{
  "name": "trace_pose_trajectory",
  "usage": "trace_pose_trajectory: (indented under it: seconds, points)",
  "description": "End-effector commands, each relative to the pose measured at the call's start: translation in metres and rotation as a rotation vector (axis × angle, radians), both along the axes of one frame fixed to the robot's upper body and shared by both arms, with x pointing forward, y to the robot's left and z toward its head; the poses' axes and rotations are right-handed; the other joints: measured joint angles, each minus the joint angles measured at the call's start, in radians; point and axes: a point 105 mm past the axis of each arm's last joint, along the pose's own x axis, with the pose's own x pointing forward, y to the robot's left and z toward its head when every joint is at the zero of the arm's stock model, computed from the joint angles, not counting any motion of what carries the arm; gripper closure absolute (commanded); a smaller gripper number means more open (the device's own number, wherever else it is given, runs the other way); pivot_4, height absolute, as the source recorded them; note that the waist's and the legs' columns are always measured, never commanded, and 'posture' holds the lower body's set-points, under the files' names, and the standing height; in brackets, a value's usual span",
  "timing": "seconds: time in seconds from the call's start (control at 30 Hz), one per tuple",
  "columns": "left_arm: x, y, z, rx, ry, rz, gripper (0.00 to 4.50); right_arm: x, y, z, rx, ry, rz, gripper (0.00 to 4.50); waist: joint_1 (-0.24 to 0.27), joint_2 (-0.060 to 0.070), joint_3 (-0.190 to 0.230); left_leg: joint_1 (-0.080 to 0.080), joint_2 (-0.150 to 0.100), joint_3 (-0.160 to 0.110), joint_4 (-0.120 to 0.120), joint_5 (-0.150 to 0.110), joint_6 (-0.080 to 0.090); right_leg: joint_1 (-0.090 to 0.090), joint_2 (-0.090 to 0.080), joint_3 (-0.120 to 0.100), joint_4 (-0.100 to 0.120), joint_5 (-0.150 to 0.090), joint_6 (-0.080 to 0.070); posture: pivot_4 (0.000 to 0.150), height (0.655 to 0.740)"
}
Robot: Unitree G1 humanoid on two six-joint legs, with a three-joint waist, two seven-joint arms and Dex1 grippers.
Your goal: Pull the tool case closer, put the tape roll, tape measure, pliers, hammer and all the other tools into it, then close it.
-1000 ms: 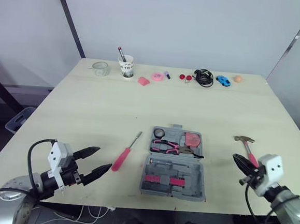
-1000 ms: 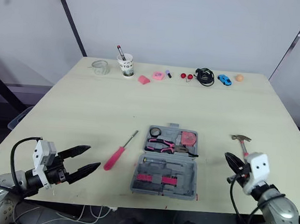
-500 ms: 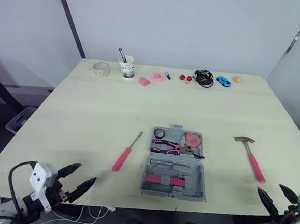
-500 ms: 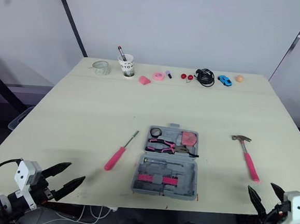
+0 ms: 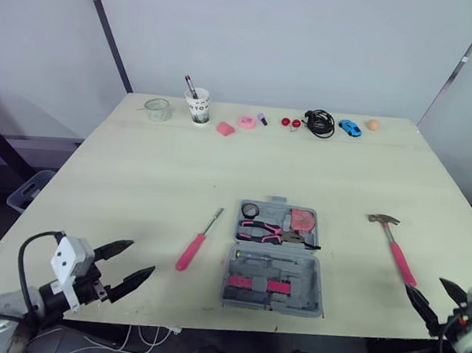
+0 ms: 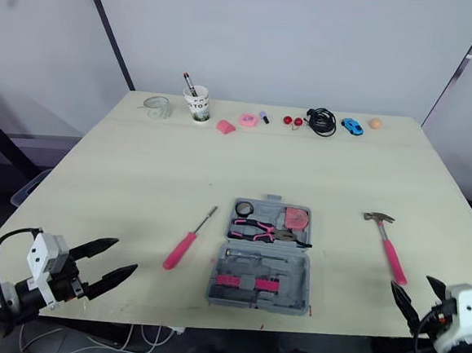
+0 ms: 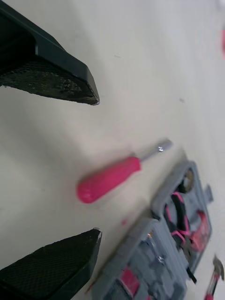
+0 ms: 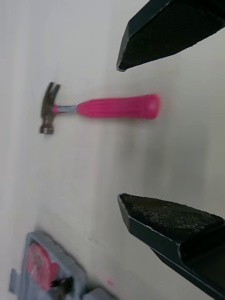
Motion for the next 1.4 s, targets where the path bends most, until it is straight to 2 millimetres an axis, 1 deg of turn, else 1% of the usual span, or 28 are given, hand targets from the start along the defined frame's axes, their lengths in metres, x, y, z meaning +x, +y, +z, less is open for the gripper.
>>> trace_pose_trajectory:
  seconds: [0.03, 0.17, 0.27, 0.37, 0.5, 0.67, 0.73, 0.83, 1.0, 1.07, 1.17, 1.33, 1.4]
  points:
    - [0.003, -0.013, 0.011, 0.011, -0.017, -0.097, 0.00, 0.013, 0.007, 0.011, -0.025, 0.003, 0.021, 0.11, 0.001, 0.000, 0.000, 0.000, 0.000, 0.000, 0.000, 0.000, 0.000, 0.000, 0.000, 0.000, 0.000, 0.000, 0.000, 0.150, 0.7400]
    - [0.009, -0.030, 0.019, 0.002, -0.031, -0.194, 0.00, 0.035, 0.017, 0.012, -0.025, 0.030, 0.042, 0.11, 0.001, 0.000, 0.000, -0.001, -0.001, 0.000, 0.000, 0.000, 0.000, 0.000, 0.001, -0.001, 0.000, 0.000, 0.000, 0.150, 0.7400]
    - [0.014, -0.045, 0.030, 0.001, -0.057, -0.268, 0.00, 0.055, 0.026, 0.020, -0.022, 0.034, 0.054, 0.11, 0.001, 0.000, 0.000, -0.001, -0.001, 0.000, 0.000, 0.000, 0.000, 0.001, 0.001, 0.000, 0.000, 0.000, 0.000, 0.150, 0.7400]
    - [0.018, -0.056, 0.039, 0.007, -0.074, -0.329, 0.00, 0.070, 0.029, 0.023, -0.012, 0.051, 0.061, 0.11, 0.001, 0.000, 0.000, -0.001, -0.003, 0.001, 0.000, 0.000, 0.000, 0.001, 0.002, 0.000, 0.000, 0.000, 0.001, 0.150, 0.7400]
    - [0.021, -0.072, 0.052, 0.009, -0.094, -0.416, 0.00, 0.089, 0.026, 0.022, -0.030, 0.091, 0.056, 0.11, 0.001, 0.000, 0.000, -0.001, -0.003, 0.004, 0.000, 0.000, 0.000, 0.001, 0.004, 0.000, 0.000, 0.000, 0.001, 0.150, 0.7400]
    - [0.023, -0.086, 0.064, 0.008, -0.111, -0.483, 0.00, 0.107, 0.022, 0.020, -0.067, 0.135, 0.061, 0.11, 0.000, 0.000, 0.000, -0.001, -0.003, 0.005, 0.000, 0.000, 0.000, 0.001, 0.004, 0.000, 0.000, 0.001, 0.001, 0.150, 0.7400]
    - [0.023, -0.093, 0.069, 0.009, -0.113, -0.519, 0.00, 0.117, 0.021, 0.021, -0.096, 0.147, 0.070, 0.11, 0.000, 0.000, 0.000, -0.001, -0.003, 0.005, 0.000, 0.000, 0.000, 0.001, 0.004, 0.000, 0.000, 0.001, 0.002, 0.150, 0.7400]
    - [0.024, -0.101, 0.078, 0.017, -0.134, -0.557, 0.00, 0.134, 0.017, 0.018, -0.092, 0.186, 0.044, 0.11, -0.004, 0.000, 0.001, -0.001, -0.003, 0.005, 0.001, 0.000, 0.000, 0.000, 0.005, 0.001, 0.001, 0.001, 0.002, 0.150, 0.7400]
    - [0.022, -0.113, 0.086, 0.012, -0.147, -0.586, 0.00, 0.149, 0.011, 0.006, -0.067, 0.242, 0.036, 0.11, -0.002, 0.000, 0.001, -0.001, -0.003, 0.006, 0.001, 0.000, 0.000, 0.000, 0.006, 0.003, 0.001, 0.002, 0.004, 0.150, 0.7400]
    - [0.021, -0.115, 0.088, 0.011, -0.150, -0.590, 0.00, 0.155, 0.006, 0.001, -0.043, 0.260, 0.005, 0.11, -0.001, 0.000, 0.001, -0.002, -0.003, 0.006, 0.000, 0.000, 0.000, 0.000, 0.006, 0.003, 0.000, 0.002, 0.004, 0.150, 0.7400]
    - [0.018, -0.118, 0.092, 0.010, -0.155, -0.595, 0.00, 0.164, 0.005, 0.000, -0.036, 0.261, 0.006, 0.11, -0.003, 0.001, 0.002, -0.002, -0.003, 0.007, 0.001, 0.000, 0.000, 0.000, 0.006, 0.004, 0.000, 0.003, 0.005, 0.150, 0.7400]
    - [0.016, -0.123, 0.096, 0.000, -0.163, -0.598, 0.00, 0.171, 0.001, -0.006, -0.028, 0.277, 0.007, 0.11, -0.005, 0.001, 0.002, -0.001, -0.003, 0.008, 0.001, 0.000, 0.000, 0.000, 0.006, 0.004, 0.000, 0.003, 0.005, 0.150, 0.7400]
    - [0.015, -0.125, 0.097, -0.003, -0.164, -0.602, 0.00, 0.172, 0.001, -0.012, -0.008, 0.300, 0.022, 0.11, -0.005, 0.001, 0.002, -0.001, -0.003, 0.008, 0.001, 0.000, 0.000, 0.000, 0.006, 0.004, 0.000, 0.003, 0.005, 0.150, 0.7400]
